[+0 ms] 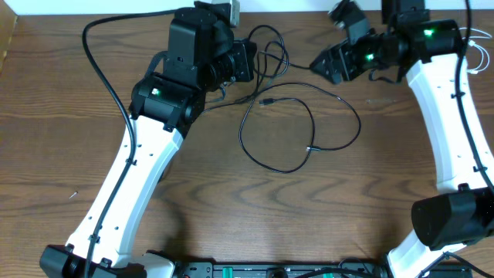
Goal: Untangle cables
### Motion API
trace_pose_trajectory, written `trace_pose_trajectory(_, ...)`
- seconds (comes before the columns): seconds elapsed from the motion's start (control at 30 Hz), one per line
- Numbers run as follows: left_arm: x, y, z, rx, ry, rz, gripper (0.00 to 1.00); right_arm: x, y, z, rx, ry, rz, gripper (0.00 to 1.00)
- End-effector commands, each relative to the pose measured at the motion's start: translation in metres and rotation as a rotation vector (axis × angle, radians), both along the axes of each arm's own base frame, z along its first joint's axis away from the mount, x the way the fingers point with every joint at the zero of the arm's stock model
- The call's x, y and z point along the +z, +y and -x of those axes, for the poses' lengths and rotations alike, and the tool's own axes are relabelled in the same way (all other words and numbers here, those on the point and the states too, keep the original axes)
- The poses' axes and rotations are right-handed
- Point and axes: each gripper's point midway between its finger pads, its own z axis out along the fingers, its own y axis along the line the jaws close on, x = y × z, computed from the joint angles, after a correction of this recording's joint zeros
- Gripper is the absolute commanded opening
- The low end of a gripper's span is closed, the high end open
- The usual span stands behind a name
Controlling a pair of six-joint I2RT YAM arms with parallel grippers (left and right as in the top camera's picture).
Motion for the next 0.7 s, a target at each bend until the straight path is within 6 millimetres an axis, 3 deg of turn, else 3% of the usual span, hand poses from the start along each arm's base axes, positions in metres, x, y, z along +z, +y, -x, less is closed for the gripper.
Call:
trace_pose_trajectory(0.0,-0.007,0.001,0.001,0.008,0.028,-0.004,0.08,-0.007,0.013,0.008,0.194,-0.094,0.078,0.76)
trace_pose_trajectory(0.17,0.001,0.001,0.001,0.009,0.007,0.004,0.07,-0.013,0.021,0.006,0.227,-0.102,0.085,0.69)
trace_pose_trajectory(0.23,0.012,0.004,0.0,0.014,-0.02,0.015,0.07,-0.01,0.016,-0.002,0.155,-0.088,0.058,0.69)
trace_pose_trajectory(0.43,0.063,0.022,-0.001,0.062,-0.131,0.094,0.08,0.01,-0.017,-0.038,-0.081,-0.076,-0.091,0.74)
trace_pose_trajectory(0.67,0.116,0.023,0.015,0.014,-0.249,0.225,0.07,0.02,-0.063,-0.065,-0.315,-0.027,-0.213,0.78)
